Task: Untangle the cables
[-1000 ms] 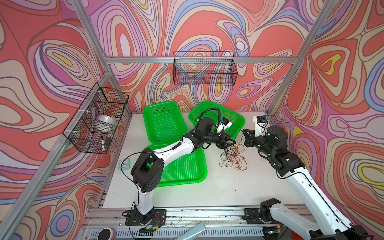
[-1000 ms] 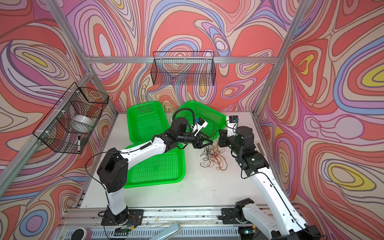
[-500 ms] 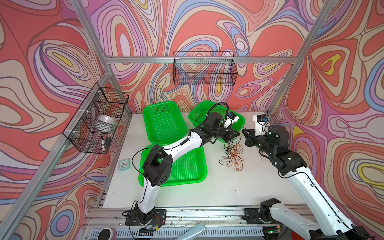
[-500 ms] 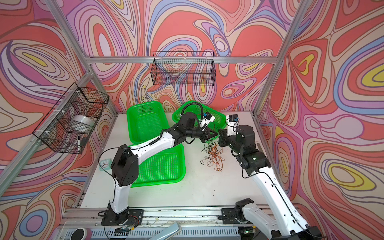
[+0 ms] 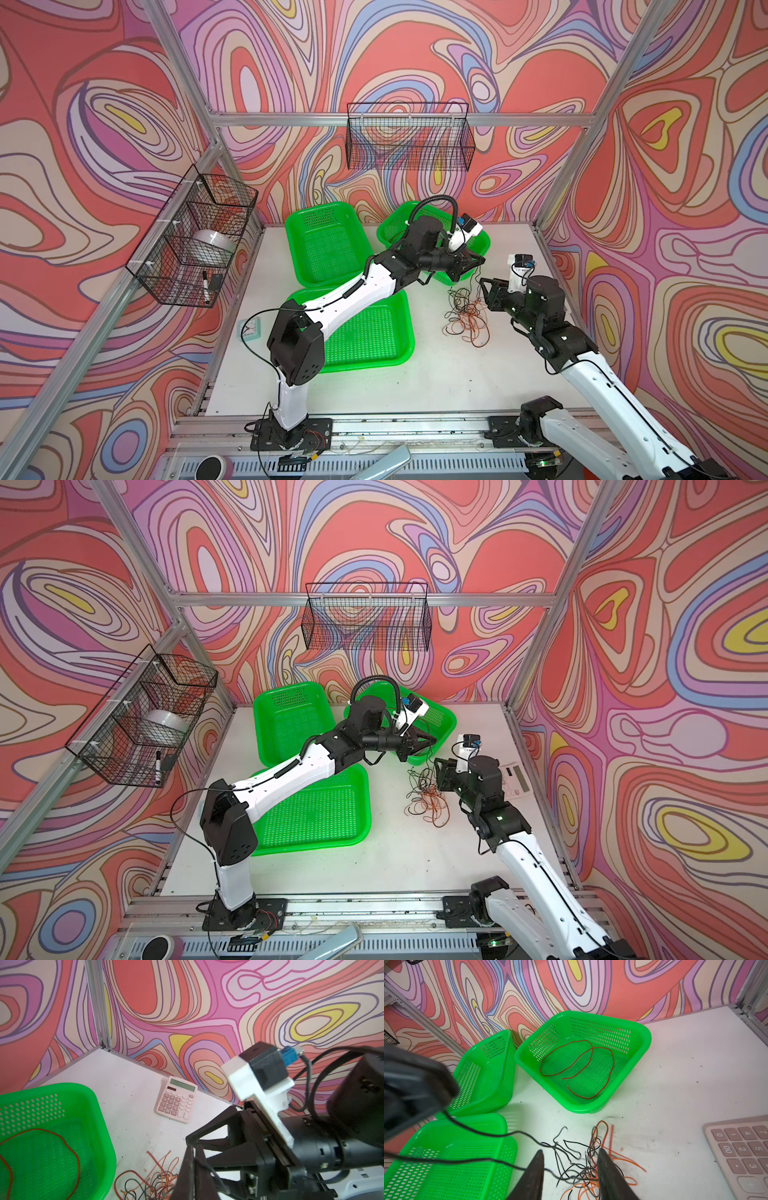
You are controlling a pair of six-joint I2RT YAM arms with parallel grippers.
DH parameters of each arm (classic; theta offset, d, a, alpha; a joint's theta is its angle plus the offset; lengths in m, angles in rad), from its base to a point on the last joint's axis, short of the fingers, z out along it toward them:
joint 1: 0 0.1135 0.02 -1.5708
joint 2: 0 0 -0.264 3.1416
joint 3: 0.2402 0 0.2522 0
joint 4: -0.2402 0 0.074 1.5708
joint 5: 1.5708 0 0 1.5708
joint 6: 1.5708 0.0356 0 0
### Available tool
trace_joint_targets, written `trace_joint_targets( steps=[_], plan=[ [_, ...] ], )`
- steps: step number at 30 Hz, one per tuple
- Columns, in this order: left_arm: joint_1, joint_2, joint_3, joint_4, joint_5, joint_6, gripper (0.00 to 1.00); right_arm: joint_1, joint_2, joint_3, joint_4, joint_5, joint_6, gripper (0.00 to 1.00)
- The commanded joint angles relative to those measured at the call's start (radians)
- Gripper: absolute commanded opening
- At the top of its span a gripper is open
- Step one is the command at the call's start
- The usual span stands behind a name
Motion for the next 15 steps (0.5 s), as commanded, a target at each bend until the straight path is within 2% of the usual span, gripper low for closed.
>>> trace_joint_targets(
  steps=[1,5,10,15],
  plan=[
    [-0.007,-0.031,-0.019,-0.019,-0.014,0.025,0.0,-0.003,-0.033,-0.019,0.022,-0.017,0.018,0.46],
    [-0.008,-0.044,0.009,-0.02,-0.013,0.026,0.0,-0.003,-0.04,-0.045,-0.009,-0.065,0.018,0.48],
    [-0.01,-0.054,0.058,-0.021,-0.006,0.02,0.0,-0.003,-0.016,-0.096,0.061,-0.184,0.055,0.54],
    [-0.015,-0.057,0.108,-0.028,0.007,0.016,0.0,-0.002,0.084,-0.132,0.117,-0.19,0.121,0.54]
  ],
)
